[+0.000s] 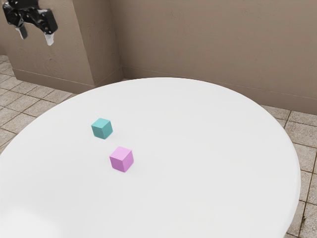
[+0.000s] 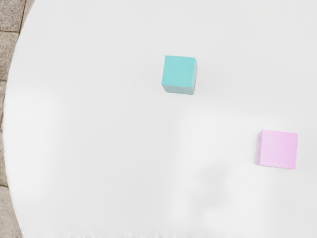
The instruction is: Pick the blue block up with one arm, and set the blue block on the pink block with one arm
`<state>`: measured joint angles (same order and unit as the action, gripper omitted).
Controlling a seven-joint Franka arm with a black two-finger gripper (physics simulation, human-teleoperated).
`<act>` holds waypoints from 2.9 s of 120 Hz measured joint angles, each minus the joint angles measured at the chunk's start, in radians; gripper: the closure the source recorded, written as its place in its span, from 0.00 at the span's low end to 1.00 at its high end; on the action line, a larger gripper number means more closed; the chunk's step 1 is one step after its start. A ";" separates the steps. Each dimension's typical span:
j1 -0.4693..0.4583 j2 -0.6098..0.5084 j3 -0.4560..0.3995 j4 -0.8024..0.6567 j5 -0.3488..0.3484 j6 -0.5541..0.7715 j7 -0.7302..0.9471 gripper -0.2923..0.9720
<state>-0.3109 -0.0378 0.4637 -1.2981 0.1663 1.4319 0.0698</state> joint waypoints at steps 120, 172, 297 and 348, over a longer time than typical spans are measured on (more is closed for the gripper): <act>0.516 0.539 -0.302 -0.243 -0.373 0.675 0.389 0.23; 0.520 0.712 -0.319 -0.070 -0.370 0.636 0.418 0.23; 0.512 0.856 -0.337 0.088 -0.329 0.590 0.283 0.23; 0.509 0.897 -0.354 0.109 -0.285 0.588 0.243 0.23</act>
<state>0.1979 0.8596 0.1095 -1.1893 -0.1192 2.0197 0.3124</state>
